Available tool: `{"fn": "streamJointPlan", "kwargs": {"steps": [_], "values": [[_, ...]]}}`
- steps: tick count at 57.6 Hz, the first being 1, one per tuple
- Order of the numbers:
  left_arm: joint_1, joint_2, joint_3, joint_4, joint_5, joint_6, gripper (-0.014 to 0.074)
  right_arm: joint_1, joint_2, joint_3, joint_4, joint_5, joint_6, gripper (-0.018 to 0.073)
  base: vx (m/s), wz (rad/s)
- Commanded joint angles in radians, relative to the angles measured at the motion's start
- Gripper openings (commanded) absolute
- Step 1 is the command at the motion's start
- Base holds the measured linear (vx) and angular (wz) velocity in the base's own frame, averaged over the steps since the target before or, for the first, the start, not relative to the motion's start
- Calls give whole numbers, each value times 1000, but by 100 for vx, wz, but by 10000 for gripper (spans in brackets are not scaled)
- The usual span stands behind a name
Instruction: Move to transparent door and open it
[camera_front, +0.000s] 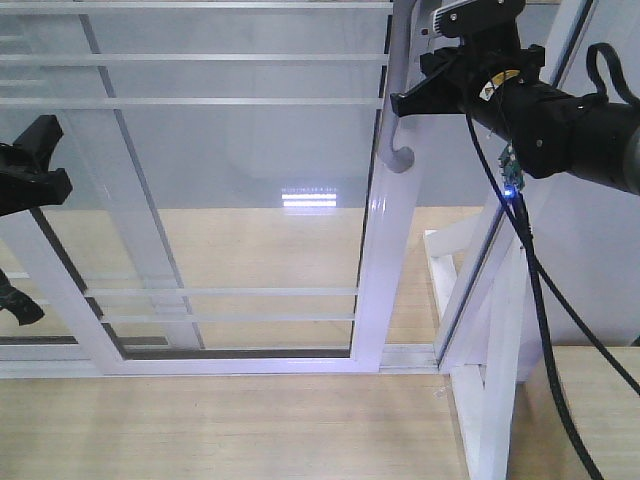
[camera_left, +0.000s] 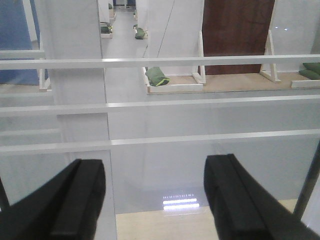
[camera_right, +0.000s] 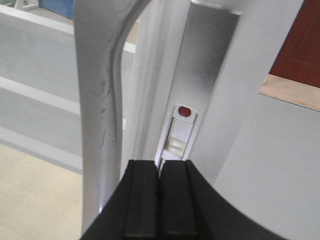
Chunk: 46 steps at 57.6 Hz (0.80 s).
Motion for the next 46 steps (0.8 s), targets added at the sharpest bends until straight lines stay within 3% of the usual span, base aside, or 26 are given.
{"fn": "streamJointPlan", "kwargs": {"steps": [1,13,25,35,46], "values": [[-4,-12,-35,-3,-82,0,545,10,-63,-26,-7,-63,6,73,0,0],[-5,-12,-35,4,-34,-3,545,18,-136,-26,-7,54,2,73,0,0],[-26,13,-35,141,29,-35,545,14,-288,-26,-7,266,-69,-14,0,0],[-84,120,-42,287,-113,-171,545,16,-407,-26,-5,343,-72,-7,0,0],[-127,307,-157,476,-286,-445,545,16,-518,30,-2,356,-66,-4,0,0]]}}
